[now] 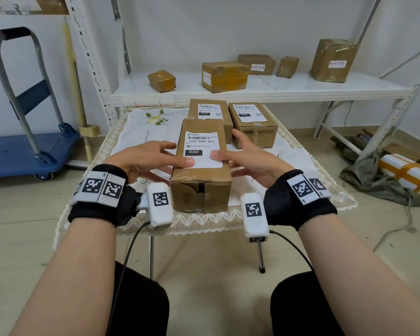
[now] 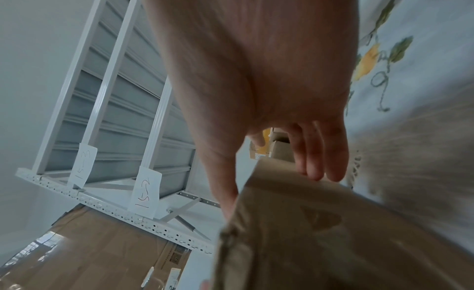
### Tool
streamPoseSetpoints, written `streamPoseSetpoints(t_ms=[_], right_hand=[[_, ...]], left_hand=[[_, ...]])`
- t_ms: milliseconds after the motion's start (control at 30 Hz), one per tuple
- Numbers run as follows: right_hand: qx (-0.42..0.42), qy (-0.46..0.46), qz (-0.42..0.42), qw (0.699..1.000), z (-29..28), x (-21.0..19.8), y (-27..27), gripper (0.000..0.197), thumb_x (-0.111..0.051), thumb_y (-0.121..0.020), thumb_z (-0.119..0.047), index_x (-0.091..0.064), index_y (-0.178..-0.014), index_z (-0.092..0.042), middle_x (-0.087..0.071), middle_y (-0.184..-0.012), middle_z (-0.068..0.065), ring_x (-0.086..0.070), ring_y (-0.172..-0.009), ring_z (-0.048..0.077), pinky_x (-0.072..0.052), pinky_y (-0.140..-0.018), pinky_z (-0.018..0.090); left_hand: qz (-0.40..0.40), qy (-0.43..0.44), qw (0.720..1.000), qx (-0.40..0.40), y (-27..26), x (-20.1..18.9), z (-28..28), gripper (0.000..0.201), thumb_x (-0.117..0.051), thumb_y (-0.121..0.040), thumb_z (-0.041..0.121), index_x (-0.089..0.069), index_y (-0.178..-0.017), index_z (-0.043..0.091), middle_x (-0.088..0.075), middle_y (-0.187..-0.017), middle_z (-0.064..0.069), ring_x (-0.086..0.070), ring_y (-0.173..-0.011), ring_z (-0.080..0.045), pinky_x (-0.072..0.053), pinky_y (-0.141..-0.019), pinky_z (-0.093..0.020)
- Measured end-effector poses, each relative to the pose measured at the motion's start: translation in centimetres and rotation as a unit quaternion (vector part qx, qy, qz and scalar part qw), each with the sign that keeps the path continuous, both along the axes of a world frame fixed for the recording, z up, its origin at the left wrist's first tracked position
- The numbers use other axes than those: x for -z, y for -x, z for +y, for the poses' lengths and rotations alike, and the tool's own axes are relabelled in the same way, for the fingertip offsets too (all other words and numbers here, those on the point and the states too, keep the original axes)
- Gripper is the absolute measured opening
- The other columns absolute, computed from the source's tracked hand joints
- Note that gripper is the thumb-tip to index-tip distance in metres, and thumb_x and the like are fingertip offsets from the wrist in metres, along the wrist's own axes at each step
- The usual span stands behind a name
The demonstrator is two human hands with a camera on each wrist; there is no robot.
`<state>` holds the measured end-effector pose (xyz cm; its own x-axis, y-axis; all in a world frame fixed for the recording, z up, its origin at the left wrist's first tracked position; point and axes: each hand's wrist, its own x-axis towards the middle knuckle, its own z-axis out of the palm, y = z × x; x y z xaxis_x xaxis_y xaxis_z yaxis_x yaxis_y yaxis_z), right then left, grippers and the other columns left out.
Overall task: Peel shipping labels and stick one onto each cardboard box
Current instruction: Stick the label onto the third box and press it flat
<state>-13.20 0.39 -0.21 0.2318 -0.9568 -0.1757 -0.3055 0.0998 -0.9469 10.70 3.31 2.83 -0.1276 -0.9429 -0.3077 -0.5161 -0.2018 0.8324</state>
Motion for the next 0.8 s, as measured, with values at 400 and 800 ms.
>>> streamPoseSetpoints(t_ms=[400,800], right_hand=[[0.009,-0.047,-0.071,0.996,-0.3,0.4,-1.7,0.077,-0.073,-0.092,-0.039,-0.032,-0.154,-0.018,-0.066,-0.133,0.002,-0.070,-0.110,0.018,-0.060,-0.080,0.028],[0.016,-0.021,-0.134,0.991,0.9,-0.7,-1.6,0.069,-0.070,-0.096,-0.027,-0.031,-0.152,-0.021,-0.066,-0.131,0.001,-0.069,-0.112,0.018,-0.058,-0.095,0.036]], left_hand=[[0.019,0.012,0.999,-0.028,0.6,0.3,0.1,0.050,-0.068,-0.089,0.052,-0.067,-0.127,0.019,-0.074,-0.112,0.003,-0.073,-0.086,-0.015,-0.057,-0.055,-0.021],[0.143,0.006,0.989,-0.040,1.1,0.0,0.3,0.072,-0.077,-0.069,0.055,-0.047,-0.128,0.026,-0.070,-0.107,-0.008,-0.071,-0.069,-0.018,-0.057,-0.057,-0.032]])
